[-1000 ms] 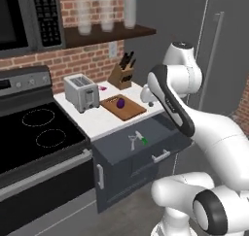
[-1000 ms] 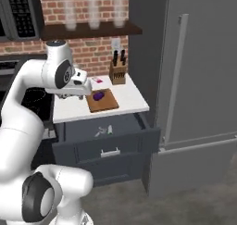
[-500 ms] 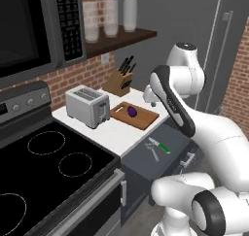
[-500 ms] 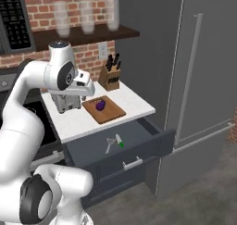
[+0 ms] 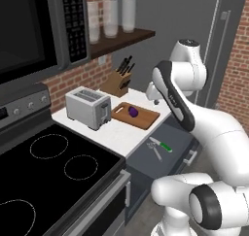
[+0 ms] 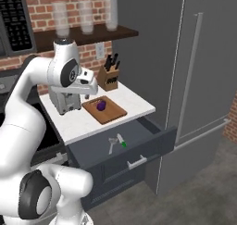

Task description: Place the appropriate cutting tool for cutting the eggplant skin on the cutting board.

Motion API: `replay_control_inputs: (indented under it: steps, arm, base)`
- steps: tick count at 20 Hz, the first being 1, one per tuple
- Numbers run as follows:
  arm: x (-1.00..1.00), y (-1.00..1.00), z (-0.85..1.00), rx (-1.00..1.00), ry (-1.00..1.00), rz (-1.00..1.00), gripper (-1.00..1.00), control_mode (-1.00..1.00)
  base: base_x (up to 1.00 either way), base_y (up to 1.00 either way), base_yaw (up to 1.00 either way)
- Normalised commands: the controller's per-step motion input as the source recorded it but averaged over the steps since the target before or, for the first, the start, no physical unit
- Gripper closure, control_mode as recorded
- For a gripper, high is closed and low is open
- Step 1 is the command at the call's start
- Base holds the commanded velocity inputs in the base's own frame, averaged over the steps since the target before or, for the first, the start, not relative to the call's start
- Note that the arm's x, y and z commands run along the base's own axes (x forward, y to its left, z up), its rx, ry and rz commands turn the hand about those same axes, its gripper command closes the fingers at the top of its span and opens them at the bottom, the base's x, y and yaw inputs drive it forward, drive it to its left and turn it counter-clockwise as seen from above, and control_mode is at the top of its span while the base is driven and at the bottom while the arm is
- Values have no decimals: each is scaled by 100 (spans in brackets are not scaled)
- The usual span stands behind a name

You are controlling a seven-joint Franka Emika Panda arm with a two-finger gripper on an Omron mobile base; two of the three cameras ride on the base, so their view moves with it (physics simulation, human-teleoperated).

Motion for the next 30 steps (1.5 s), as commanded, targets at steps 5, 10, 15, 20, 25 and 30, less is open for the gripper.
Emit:
replay_control_inputs:
  steps: [5,10,15,20,25,30]
  arm:
    - [0,0,0,0,0,0,-100,100]
    - [0,0,0,0,0,0,-100,100]
    - [0,0,0,0,0,0,-100,100]
    - [0,0,0,0,0,0,-100,100]
    - [0,0,0,0,0,0,-100,-100]
    - [0,-4,-1,0,0,0,-100,-100]
  base:
    - [-1,1,-1]
    - [0,0,0]
    - [0,0,0]
    - [0,0,0]
    - [0,0,0]
    - [0,0,0]
